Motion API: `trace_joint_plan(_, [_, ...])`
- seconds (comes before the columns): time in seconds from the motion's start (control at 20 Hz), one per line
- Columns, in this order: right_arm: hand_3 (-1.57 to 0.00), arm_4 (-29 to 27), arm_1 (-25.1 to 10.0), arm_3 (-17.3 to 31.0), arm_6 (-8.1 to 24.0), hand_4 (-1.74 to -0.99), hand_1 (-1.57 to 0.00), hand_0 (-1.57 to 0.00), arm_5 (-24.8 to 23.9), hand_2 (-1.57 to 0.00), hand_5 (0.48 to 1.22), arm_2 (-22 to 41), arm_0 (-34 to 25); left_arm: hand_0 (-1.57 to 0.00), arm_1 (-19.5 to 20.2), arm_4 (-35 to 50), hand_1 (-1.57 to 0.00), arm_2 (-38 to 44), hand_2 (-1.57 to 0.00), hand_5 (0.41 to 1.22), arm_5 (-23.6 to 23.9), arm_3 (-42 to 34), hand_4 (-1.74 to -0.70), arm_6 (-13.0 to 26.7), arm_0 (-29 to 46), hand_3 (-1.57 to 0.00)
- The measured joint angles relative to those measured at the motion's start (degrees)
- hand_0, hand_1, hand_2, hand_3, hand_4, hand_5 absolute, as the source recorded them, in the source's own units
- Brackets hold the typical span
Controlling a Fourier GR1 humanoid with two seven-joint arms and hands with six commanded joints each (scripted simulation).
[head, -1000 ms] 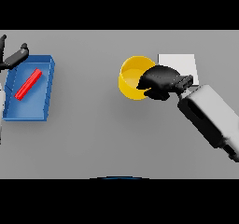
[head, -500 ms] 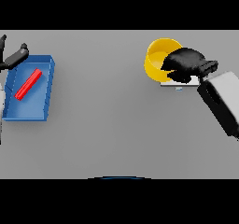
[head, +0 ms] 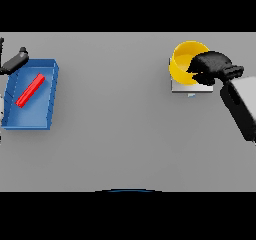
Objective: Pick up the red beaker and tilt it to pour out 1 green nut into yellow bowl. Pick up the yellow bowl and place it on the metallic measuring scale.
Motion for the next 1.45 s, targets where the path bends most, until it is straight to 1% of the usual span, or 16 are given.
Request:
trace_joint_plan(0.15, [-1.55,0.10,-0.38,1.92,0.29,-1.730,-1.28,-1.45,-0.13,-1.38,1.221,0.38,-0.31,0.00,0.28,-0.07,0.00,0.19,0.00,0.783,-0.15,-0.07,-0.85,0.82,-0.21,0.00])
trace_joint_plan(0.35, [-1.56,0.51,-0.29,4.66,-1.07,-1.730,-1.21,-1.40,-0.80,-1.32,1.221,0.93,-1.14,0.00,0.32,-0.01,0.00,0.14,0.00,0.776,-0.53,-0.17,-0.84,0.80,-0.01,0.00])
trace_joint_plan(0.45, [-1.54,0.37,-0.36,4.71,-1.04,-1.728,-1.23,-1.42,-1.09,-1.40,1.221,0.90,-0.91,0.00,0.24,-0.19,0.00,0.21,0.00,0.771,-0.35,0.32,-0.84,0.56,0.01,0.00])
trace_joint_plan(0.5, [-1.54,0.23,0.06,5.35,-1.06,-1.670,-1.18,-1.40,-1.41,-1.29,1.221,0.76,-1.15,0.00,0.35,-0.15,0.00,0.28,0.00,0.772,-0.42,0.77,-0.84,0.20,-0.45,0.00])
trace_joint_plan(0.55, [-1.39,-0.36,0.34,5.58,-1.11,-1.644,-1.15,-1.41,-1.03,-1.18,1.221,0.36,-0.89,0.00,0.34,-0.08,0.00,0.44,0.00,0.773,-0.29,0.97,-0.84,0.27,-0.63,0.00])
trace_joint_plan(0.6, [-1.24,-0.58,0.54,5.63,-0.51,-1.621,-1.04,-1.32,-0.60,-1.04,1.155,0.17,-0.85,0.00,0.24,-0.02,0.00,0.23,0.00,0.775,-0.54,0.19,-0.84,0.62,-0.45,0.00])
trace_joint_plan(0.65, [-1.10,-0.91,0.47,5.86,-0.34,-1.600,-0.91,-1.19,-0.17,-0.91,1.090,-0.05,-0.92,0.00,0.27,0.07,0.00,0.32,0.00,0.773,-0.63,0.49,-0.84,0.68,-0.60,0.00])
trace_joint_plan(0.75, [-0.88,-1.53,0.73,6.38,1.06,-1.564,-0.69,-0.95,0.99,-0.67,0.991,-0.51,-1.13,0.00,0.05,0.19,0.00,0.36,0.00,0.767,-0.56,1.03,-0.85,0.48,-0.81,0.00])
trace_joint_plan(0.85, [-0.72,-2.02,0.61,6.02,1.62,-1.540,-0.52,-0.71,2.50,-0.52,0.923,-0.81,-2.03,0.00,0.18,0.11,0.00,0.52,0.00,0.766,-0.40,1.37,-0.85,0.30,-0.60,0.00])
trace_joint_plan(0.95, [-0.61,-2.55,0.48,6.03,1.24,-1.514,-0.35,-0.46,2.65,-0.40,0.881,-1.06,-1.16,0.00,0.17,0.11,0.00,0.44,0.00,0.766,-0.45,1.09,-0.85,0.25,-0.44,0.00])
trace_joint_plan(1.0, [-0.56,-2.26,0.63,6.98,1.50,-1.501,-0.28,-0.37,2.79,-0.35,0.865,-0.98,-1.68,0.00,0.05,-0.04,0.00,0.21,0.00,0.771,-0.23,0.42,-0.85,-0.26,-0.32,0.00])
trace_joint_plan(1.1, [-0.47,-1.99,0.55,7.75,1.24,-1.471,-0.18,-0.24,3.23,-0.26,0.836,-0.82,-2.33,0.00,0.00,0.17,0.00,0.28,0.00,0.771,-0.45,0.55,-0.85,0.17,-0.68,0.00])
trace_joint_plan(1.2, [-0.40,-1.57,0.31,7.61,1.40,-1.452,-0.11,-0.15,3.47,-0.18,0.818,-0.36,-2.14,0.00,-0.01,0.67,0.00,0.52,0.00,0.772,-0.70,-0.10,-0.86,0.37,-0.41,0.00])
trace_joint_plan(1.25, [-0.36,-1.12,0.40,7.99,1.54,-1.442,-0.09,-0.12,3.21,-0.15,0.811,-0.08,-2.26,0.00,-0.05,0.49,0.00,0.55,0.00,0.774,-0.65,-0.15,-0.85,0.82,-0.40,0.00])
trace_joint_plan(1.4, [-0.28,-0.96,-0.27,7.74,-0.23,-1.418,-0.05,-0.06,3.59,-0.07,0.801,0.38,-2.12,0.00,-0.33,0.13,0.00,0.46,0.00,0.770,-0.42,-0.40,-0.85,0.82,-0.13,0.00])
trace_joint_plan(1.45, [-0.26,-0.70,-0.20,8.15,-0.27,-1.414,-0.04,-0.05,3.35,-0.06,0.796,0.48,-2.41,0.00,-0.56,-0.68,0.00,-0.01,0.00,0.768,0.00,-0.12,-0.85,0.82,-0.52,0.00])
